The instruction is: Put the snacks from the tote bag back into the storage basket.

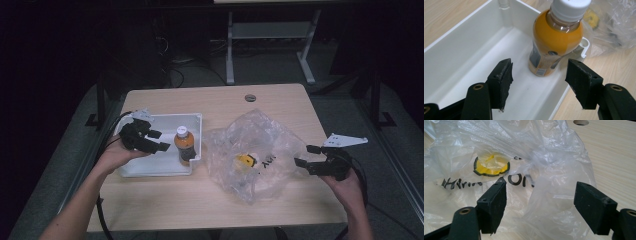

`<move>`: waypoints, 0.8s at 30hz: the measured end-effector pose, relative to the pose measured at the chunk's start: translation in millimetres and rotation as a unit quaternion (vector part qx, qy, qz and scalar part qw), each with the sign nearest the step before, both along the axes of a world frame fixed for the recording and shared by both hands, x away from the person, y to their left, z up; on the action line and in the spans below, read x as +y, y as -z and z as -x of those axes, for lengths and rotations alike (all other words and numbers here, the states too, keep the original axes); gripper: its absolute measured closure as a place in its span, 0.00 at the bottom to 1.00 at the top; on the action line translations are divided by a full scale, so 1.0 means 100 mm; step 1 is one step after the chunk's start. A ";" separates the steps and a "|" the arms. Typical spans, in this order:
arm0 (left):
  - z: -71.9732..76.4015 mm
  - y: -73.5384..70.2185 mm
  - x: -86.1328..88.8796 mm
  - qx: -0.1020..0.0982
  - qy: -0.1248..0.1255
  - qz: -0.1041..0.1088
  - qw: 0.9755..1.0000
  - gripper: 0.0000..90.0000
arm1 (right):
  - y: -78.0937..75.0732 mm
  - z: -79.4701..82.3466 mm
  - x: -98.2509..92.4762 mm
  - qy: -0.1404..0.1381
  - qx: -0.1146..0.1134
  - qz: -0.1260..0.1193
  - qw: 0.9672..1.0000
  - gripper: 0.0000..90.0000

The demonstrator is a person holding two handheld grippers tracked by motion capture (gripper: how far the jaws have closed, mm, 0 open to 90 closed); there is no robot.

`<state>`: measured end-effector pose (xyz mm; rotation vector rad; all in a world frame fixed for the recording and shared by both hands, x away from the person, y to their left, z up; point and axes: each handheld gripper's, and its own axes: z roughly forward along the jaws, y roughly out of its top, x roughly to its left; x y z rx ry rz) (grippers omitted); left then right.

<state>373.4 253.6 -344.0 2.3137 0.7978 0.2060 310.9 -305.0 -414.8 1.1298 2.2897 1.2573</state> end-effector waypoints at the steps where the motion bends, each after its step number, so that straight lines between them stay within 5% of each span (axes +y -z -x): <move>1: 0.00 0.00 0.01 -0.003 0.001 -0.002 1.000 0.41 | 0.00 0.00 0.00 0.000 0.000 0.000 1.000 0.28; 24: 0.14 0.21 0.17 -0.003 -0.015 0.011 1.000 0.41 | 0.00 0.01 -0.01 0.000 -0.001 0.001 1.000 0.28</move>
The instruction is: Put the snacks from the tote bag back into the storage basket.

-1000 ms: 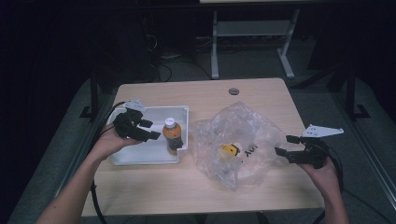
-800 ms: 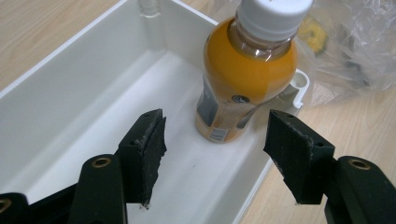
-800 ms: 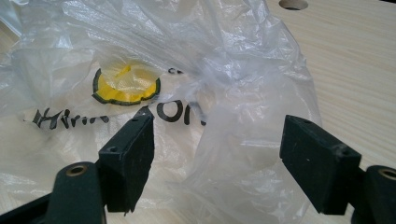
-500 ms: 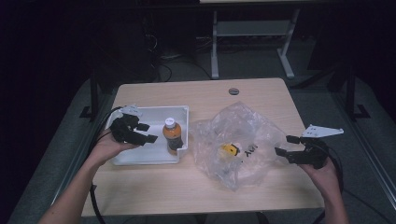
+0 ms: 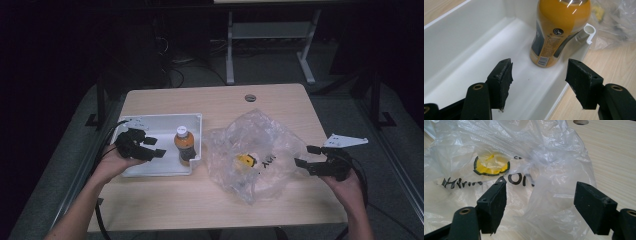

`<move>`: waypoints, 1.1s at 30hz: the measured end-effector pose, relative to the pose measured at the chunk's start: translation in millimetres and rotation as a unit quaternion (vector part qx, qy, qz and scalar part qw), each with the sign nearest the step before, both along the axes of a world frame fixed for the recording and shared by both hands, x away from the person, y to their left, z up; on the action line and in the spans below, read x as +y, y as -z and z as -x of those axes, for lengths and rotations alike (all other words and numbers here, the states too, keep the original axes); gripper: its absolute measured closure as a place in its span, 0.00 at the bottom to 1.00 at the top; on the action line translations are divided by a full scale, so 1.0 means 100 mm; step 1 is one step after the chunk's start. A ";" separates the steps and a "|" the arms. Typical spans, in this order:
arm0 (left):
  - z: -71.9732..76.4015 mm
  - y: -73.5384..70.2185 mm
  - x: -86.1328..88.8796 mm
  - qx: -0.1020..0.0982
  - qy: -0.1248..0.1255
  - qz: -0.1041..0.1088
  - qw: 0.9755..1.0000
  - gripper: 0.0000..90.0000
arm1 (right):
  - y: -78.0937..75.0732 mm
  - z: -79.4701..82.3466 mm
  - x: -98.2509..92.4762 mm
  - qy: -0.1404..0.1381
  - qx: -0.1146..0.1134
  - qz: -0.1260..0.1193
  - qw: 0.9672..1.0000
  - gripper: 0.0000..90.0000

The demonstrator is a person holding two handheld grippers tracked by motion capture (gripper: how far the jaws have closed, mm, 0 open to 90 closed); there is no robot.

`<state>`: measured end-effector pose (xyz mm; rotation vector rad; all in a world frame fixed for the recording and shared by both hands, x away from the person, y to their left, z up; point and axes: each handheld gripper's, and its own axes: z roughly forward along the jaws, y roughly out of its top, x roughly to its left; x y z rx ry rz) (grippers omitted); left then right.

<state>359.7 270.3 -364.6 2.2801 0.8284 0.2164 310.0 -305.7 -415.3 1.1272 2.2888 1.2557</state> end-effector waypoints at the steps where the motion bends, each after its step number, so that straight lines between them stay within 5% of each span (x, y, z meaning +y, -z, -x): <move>1: 0.01 0.01 0.01 0.000 0.001 -0.001 1.000 0.41 | 0.00 0.00 0.00 0.000 0.000 0.000 1.000 0.28; 33: 0.28 0.28 0.11 -0.001 -0.005 0.017 1.000 0.39 | 0.00 0.02 0.01 -0.005 0.000 0.001 1.000 0.28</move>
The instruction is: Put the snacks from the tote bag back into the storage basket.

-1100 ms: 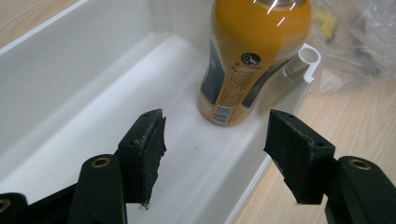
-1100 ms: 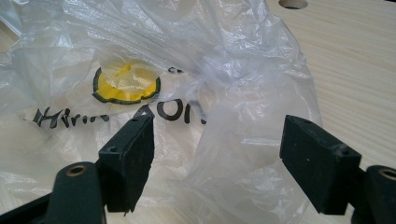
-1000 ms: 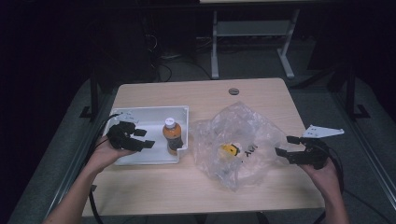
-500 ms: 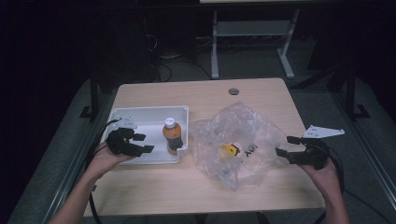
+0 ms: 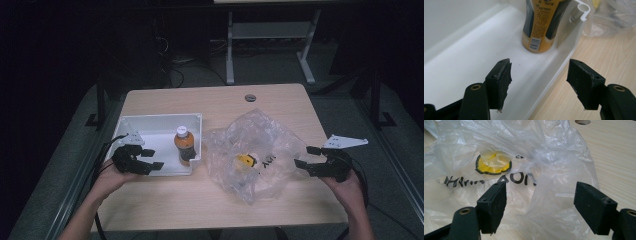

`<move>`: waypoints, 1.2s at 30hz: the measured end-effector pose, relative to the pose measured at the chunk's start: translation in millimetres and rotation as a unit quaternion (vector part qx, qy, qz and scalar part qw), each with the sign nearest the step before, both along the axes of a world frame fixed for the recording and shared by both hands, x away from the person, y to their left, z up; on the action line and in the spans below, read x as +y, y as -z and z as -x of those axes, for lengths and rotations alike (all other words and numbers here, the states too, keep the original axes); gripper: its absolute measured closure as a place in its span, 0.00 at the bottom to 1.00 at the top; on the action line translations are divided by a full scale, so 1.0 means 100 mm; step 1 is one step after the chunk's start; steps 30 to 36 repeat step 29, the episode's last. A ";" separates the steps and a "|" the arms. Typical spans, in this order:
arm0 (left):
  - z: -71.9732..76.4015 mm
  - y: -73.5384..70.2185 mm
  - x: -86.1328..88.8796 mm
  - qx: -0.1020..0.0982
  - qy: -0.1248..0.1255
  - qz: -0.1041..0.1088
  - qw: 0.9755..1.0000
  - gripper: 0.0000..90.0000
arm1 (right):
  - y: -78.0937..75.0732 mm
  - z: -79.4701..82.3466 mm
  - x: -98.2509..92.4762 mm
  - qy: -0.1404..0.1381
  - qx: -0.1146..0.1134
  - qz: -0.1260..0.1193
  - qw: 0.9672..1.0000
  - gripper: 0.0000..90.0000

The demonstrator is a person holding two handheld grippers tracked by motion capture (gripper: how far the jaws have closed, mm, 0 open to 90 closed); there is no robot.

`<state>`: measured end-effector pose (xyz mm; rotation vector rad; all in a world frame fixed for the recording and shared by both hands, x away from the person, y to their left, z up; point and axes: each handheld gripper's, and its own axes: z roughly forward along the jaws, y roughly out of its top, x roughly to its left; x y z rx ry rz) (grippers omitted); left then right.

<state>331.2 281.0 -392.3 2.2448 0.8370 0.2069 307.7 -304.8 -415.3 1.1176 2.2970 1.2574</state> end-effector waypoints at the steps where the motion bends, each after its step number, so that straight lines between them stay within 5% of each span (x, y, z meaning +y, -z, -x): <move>1: 0.01 0.01 0.00 -0.001 0.000 -0.002 1.000 0.39 | 0.00 0.00 0.00 -0.001 -0.001 0.002 1.000 0.28; 36: 0.26 0.17 0.03 -0.022 -0.001 -0.003 1.000 0.38 | 0.00 0.02 0.07 -0.011 -0.001 0.005 1.000 0.28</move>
